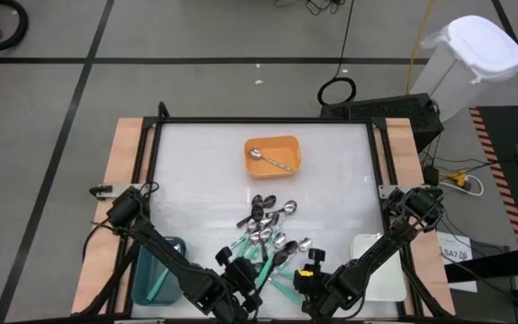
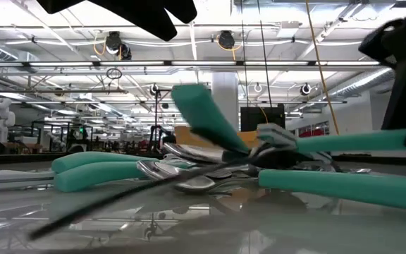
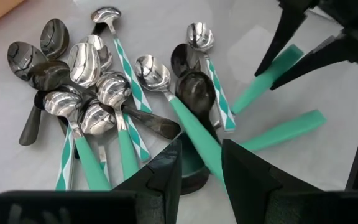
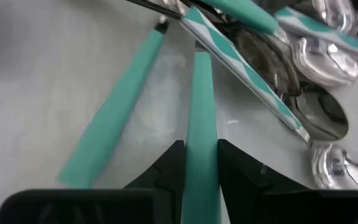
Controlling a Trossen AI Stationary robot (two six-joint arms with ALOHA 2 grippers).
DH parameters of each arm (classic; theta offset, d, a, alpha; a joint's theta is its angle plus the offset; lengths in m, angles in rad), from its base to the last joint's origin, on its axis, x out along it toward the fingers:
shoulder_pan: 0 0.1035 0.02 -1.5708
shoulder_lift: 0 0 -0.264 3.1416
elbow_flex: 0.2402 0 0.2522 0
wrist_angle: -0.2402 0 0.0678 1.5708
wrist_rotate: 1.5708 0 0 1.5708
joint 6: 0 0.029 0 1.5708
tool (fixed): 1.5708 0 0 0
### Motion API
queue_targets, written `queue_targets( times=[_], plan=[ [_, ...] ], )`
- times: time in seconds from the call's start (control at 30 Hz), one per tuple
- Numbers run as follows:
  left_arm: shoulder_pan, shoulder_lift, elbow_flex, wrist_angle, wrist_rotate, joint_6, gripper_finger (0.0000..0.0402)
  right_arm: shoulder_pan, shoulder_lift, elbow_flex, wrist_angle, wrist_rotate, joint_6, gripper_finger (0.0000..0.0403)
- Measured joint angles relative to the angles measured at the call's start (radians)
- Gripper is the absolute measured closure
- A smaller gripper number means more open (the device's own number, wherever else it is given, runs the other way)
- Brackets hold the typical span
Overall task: Sort silverware by color (type)
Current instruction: Put the green spoon into the blue bin
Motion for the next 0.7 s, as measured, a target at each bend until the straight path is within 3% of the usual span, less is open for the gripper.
queue_targets(
  times=[0.37, 0.7],
  plan=[
    [0.0, 0.0, 0.0, -0.001, 0.0, 0.0, 0.0288, 0.002, -0.008, 0.109, -0.163, -0.029, -0.049, 0.0332],
    [0.012, 0.0, 0.0, -0.006, 0.0, 0.018, 0.0288, -0.006, -0.089, 0.119, -0.218, -0.045, -0.138, 0.0332]
  ],
)
